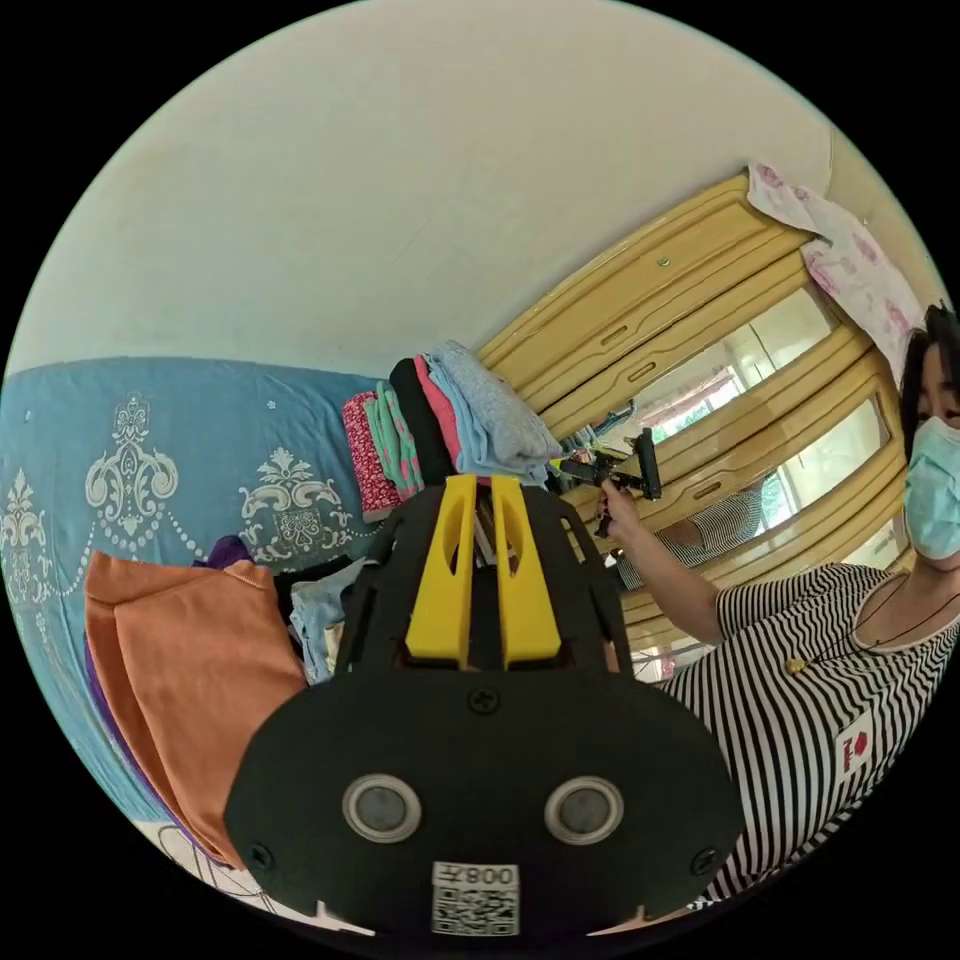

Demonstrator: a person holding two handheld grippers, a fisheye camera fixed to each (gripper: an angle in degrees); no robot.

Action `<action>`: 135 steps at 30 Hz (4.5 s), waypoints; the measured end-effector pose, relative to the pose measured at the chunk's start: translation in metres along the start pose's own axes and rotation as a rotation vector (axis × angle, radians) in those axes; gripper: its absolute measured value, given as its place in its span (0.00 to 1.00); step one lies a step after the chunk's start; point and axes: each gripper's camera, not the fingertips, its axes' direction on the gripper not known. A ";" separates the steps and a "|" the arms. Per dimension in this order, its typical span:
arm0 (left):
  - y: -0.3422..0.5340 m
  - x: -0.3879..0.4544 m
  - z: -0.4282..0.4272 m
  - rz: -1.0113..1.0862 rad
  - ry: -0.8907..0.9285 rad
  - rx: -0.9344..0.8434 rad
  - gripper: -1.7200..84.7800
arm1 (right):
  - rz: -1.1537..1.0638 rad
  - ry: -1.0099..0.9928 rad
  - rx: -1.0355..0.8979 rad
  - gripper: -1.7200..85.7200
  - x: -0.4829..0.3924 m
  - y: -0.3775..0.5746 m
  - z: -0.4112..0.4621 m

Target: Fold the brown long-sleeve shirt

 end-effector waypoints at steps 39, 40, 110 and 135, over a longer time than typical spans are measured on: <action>0.539 -0.100 -0.626 -0.363 -0.314 0.626 0.04 | -0.438 -0.569 -0.333 0.04 -0.512 0.069 -0.211; 0.546 -0.097 -0.642 -0.369 -0.358 0.640 0.03 | -0.443 -0.581 -0.351 0.04 -0.526 0.061 -0.209; -0.023 -0.372 -0.616 0.363 0.159 -0.377 0.09 | 0.419 0.021 0.118 0.04 -0.777 0.068 -0.352; -0.173 -0.259 -0.414 0.583 0.212 -0.483 0.11 | 0.439 -0.462 0.520 0.03 -0.704 0.405 -0.510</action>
